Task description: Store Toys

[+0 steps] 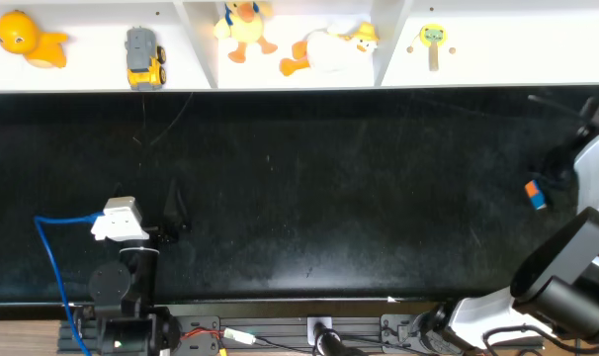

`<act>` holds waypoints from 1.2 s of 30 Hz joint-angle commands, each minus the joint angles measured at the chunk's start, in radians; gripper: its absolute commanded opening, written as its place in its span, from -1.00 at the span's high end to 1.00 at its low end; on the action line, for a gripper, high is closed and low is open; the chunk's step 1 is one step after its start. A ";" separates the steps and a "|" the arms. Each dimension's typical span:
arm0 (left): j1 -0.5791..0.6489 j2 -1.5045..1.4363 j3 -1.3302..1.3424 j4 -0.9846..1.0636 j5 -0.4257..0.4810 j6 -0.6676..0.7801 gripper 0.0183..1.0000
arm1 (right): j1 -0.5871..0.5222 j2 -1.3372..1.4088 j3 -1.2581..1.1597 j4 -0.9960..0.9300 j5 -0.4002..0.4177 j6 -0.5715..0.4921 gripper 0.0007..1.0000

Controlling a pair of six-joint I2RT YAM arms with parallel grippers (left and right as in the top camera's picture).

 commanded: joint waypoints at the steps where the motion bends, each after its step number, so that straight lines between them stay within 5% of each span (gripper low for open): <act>1: -0.005 -0.012 -0.006 0.002 0.002 0.007 -0.99 | 0.013 -0.040 0.106 -0.116 -0.089 -0.208 0.92; 7: -0.005 -0.012 -0.006 0.002 0.002 0.007 -1.00 | 0.035 -0.113 0.166 -0.177 -0.154 -0.292 0.91; 14: -0.005 -0.012 -0.006 0.002 0.002 0.007 -1.00 | 0.120 -0.371 0.098 0.114 -0.176 -0.603 0.90; 19: -0.005 -0.012 -0.006 0.002 0.002 0.007 -0.99 | 0.083 -0.462 -0.063 0.432 -0.504 -0.826 0.91; 22: -0.005 -0.012 -0.006 0.002 0.002 0.007 -1.00 | 0.038 -0.426 -0.171 0.664 -0.614 -0.833 0.91; 36: -0.005 -0.012 -0.006 0.002 0.002 0.007 -1.00 | 0.015 -0.143 -0.271 1.294 -0.687 -0.927 0.91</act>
